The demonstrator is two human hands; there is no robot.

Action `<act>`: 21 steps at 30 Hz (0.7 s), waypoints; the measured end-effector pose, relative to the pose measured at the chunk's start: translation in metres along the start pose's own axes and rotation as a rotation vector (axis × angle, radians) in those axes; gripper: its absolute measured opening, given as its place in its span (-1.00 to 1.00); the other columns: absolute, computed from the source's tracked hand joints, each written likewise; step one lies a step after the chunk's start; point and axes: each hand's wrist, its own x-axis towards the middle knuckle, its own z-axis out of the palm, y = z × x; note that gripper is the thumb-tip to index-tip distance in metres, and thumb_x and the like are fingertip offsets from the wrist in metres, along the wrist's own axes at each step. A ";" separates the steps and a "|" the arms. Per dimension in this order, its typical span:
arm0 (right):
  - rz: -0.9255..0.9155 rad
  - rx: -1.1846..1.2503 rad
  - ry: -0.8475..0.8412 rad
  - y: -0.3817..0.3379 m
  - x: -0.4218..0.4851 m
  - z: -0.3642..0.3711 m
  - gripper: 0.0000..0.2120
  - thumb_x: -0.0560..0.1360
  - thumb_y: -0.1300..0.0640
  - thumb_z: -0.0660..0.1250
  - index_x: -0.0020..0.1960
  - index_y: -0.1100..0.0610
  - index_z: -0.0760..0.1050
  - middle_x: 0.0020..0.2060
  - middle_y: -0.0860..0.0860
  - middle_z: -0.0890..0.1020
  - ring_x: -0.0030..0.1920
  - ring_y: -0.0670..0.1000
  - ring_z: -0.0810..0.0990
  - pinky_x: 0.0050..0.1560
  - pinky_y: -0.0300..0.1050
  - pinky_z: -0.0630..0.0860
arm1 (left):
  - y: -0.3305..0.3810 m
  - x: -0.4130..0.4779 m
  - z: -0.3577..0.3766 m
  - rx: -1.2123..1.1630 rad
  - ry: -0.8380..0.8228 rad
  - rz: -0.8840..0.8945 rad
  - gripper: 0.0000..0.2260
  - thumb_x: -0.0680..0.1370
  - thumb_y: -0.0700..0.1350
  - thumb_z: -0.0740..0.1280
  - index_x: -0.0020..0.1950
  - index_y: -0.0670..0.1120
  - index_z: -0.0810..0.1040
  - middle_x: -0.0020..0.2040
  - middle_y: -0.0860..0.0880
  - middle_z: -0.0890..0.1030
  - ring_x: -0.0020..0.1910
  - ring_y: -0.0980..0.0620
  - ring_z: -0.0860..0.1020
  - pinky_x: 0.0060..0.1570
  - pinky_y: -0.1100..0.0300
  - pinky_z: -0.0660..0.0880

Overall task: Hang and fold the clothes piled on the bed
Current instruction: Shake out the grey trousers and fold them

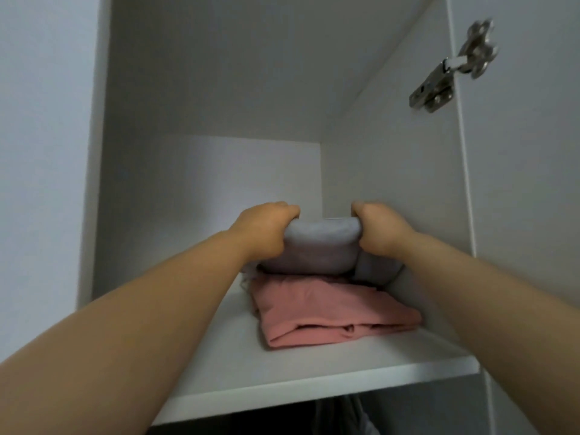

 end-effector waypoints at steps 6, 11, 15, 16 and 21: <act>0.006 -0.278 -1.069 -0.028 -0.010 -0.027 -0.60 0.47 0.31 0.38 0.28 0.33 0.42 -0.03 0.12 0.52 0.01 0.05 0.45 -0.34 -0.37 0.40 | 0.011 -0.016 -0.017 -0.430 -0.717 -0.054 -0.82 0.42 -0.16 0.47 -0.03 0.03 0.56 -0.18 0.09 0.54 -0.16 0.10 0.51 -0.22 0.28 0.45; -0.086 -0.244 -0.985 -0.044 -0.004 -0.040 -0.52 0.55 0.25 0.28 0.45 0.21 0.28 0.31 0.13 0.44 0.23 0.09 0.47 -0.06 -0.32 0.47 | 0.015 -0.026 -0.016 -0.650 -0.742 -0.105 -0.77 0.46 0.03 0.45 0.03 -0.05 0.63 -0.15 0.05 0.58 -0.19 0.15 0.52 -0.10 0.22 0.48; -0.108 -0.165 -0.978 -0.049 -0.011 -0.024 -0.23 0.45 0.05 0.45 0.53 0.09 0.13 0.46 0.06 0.27 0.43 0.07 0.29 0.40 -0.13 0.25 | 0.025 -0.037 -0.006 -0.275 -0.697 -0.036 -0.58 0.39 0.13 0.48 0.18 0.08 0.47 -0.01 0.14 0.46 0.01 0.09 0.47 0.04 0.22 0.45; -0.106 -0.191 -0.983 -0.048 -0.017 -0.017 -0.19 0.42 0.07 0.48 0.53 0.06 0.11 0.46 0.04 0.26 0.42 0.07 0.29 0.41 -0.10 0.26 | 0.026 -0.041 -0.003 -0.231 -0.691 -0.042 -0.55 0.40 0.10 0.47 0.22 0.10 0.42 0.02 0.13 0.42 0.03 0.07 0.45 0.05 0.20 0.45; -0.105 -0.095 -0.457 -0.043 -0.038 0.009 -0.64 0.40 0.19 0.35 0.20 0.10 0.50 0.16 0.12 0.58 0.12 0.14 0.56 0.02 -0.13 0.46 | 0.024 -0.048 0.003 -0.167 -0.273 -0.142 -0.75 0.41 -0.05 0.39 0.07 0.02 0.54 -0.09 0.00 0.52 -0.06 -0.05 0.51 -0.19 0.23 0.33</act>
